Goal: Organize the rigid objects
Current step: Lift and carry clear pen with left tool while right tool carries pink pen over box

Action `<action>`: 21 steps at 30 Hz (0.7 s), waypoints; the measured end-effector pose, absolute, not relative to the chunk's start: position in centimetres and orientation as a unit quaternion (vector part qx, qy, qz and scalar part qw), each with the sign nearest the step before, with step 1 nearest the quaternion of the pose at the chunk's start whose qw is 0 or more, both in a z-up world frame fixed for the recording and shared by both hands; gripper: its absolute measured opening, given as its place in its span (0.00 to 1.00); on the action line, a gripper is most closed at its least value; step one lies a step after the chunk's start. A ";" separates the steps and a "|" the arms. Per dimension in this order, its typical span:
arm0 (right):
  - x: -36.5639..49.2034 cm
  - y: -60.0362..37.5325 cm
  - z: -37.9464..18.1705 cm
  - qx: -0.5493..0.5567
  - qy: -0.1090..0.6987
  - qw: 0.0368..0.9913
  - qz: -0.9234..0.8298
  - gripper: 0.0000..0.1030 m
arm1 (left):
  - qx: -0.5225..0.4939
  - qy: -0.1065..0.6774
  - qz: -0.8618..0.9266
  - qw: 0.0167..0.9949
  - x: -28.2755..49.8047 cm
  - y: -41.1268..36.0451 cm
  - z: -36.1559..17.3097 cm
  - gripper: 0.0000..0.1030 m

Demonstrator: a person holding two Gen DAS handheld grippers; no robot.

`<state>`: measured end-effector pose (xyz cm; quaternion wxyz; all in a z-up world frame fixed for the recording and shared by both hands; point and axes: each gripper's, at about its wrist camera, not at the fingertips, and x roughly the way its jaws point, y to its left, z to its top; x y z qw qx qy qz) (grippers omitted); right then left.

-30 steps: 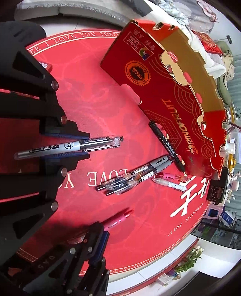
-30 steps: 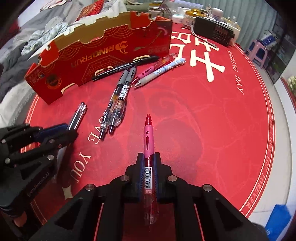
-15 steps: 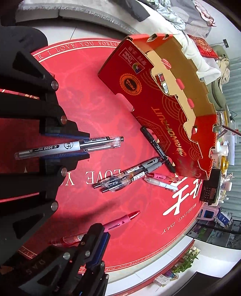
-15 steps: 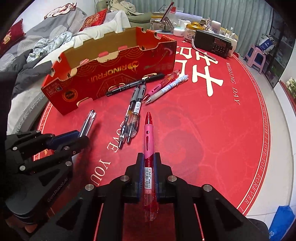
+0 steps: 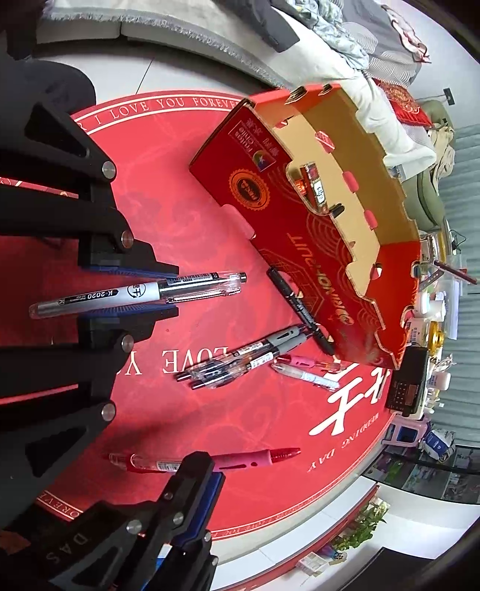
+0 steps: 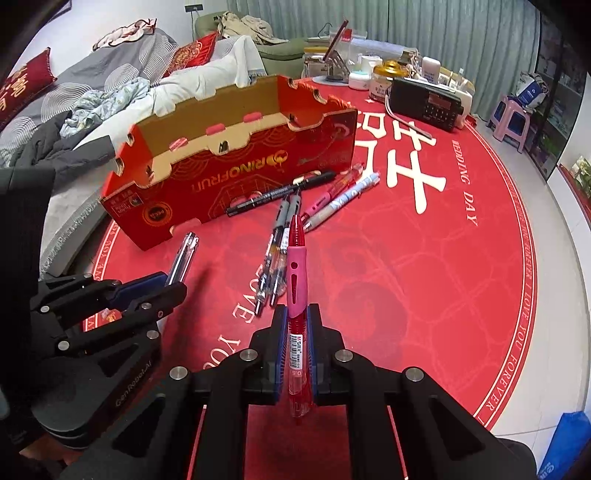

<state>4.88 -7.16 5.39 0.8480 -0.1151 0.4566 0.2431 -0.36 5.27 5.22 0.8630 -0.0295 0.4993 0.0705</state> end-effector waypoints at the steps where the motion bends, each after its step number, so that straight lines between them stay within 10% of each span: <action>1: 4.9 -7.1 5.5 -0.115 0.455 0.849 0.245 0.10 | -0.030 0.497 0.071 0.864 -0.4 5.3 5.4 0.14; 21: 4.9 -6.4 8.2 -0.074 0.427 0.857 0.280 0.10 | -0.054 0.475 0.079 0.875 -0.5 6.5 7.7 0.14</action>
